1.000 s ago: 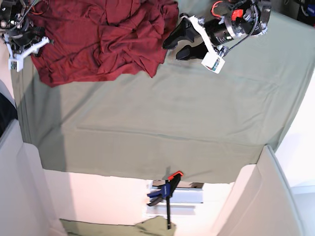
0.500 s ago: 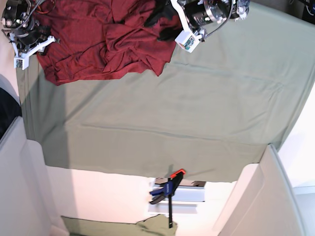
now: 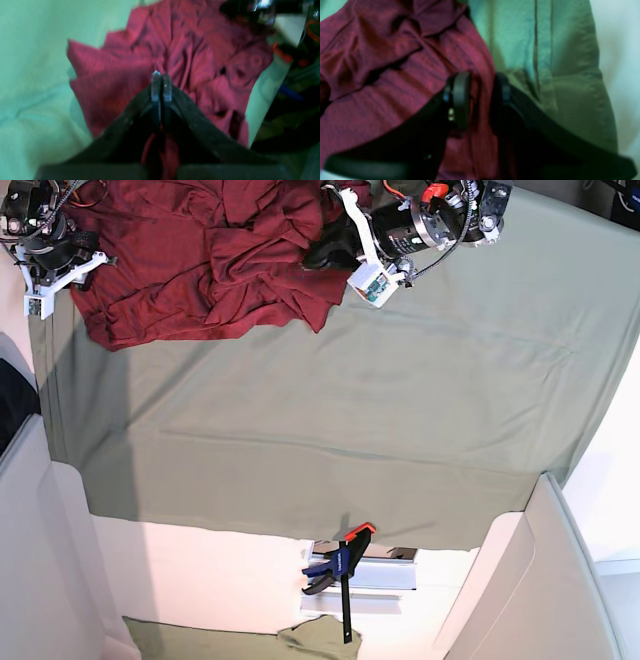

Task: Fold the T-shirt properly
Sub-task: 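Release and regrasp the shirt fabric with the left gripper, then pull the gripped shirt edge with the left gripper toward the shirt middle, then move the right gripper over the shirt and grasp its folded edge, then fold the gripped shirt edge with the right gripper over the bundle, then grasp the shirt with both grippers and fold it into a compact bundle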

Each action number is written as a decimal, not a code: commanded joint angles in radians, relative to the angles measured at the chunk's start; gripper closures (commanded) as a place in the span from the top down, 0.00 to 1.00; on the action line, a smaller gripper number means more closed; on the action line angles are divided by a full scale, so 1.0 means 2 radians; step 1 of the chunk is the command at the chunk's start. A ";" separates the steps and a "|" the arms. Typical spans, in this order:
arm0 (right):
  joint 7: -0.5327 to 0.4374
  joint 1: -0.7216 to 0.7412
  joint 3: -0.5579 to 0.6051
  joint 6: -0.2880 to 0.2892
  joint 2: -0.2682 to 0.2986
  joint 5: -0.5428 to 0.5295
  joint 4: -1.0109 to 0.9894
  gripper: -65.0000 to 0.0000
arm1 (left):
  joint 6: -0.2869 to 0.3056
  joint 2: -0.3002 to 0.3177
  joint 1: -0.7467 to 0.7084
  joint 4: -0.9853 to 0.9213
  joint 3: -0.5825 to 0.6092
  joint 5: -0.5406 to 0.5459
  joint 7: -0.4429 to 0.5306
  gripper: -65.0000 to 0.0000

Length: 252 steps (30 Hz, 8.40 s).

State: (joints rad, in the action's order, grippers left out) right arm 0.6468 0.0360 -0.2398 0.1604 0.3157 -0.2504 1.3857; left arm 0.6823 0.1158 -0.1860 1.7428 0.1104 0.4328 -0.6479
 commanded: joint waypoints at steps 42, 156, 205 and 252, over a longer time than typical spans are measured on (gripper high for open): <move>0.019 0.001 0.001 0.000 0.004 -0.002 0.002 0.42 | -0.086 0.008 0.003 0.048 0.147 -0.136 0.040 0.49; 0.079 -0.097 0.250 0.000 -0.100 0.138 0.267 0.56 | -0.008 0.121 -0.105 0.165 0.161 -0.032 0.000 0.30; 0.080 -0.213 0.402 0.000 -0.058 0.136 0.405 0.42 | -0.002 0.169 -0.108 0.165 -0.020 0.042 0.000 0.30; 0.021 0.166 0.209 -0.002 -0.165 0.153 -0.024 0.00 | -0.056 0.112 0.066 0.006 0.242 -0.191 0.049 0.00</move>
State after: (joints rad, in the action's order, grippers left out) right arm 0.7082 0.3416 0.1787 0.1581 -0.0113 0.0566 1.3201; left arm 0.5907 0.3344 -0.0635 1.7493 0.6006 0.0750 -0.5369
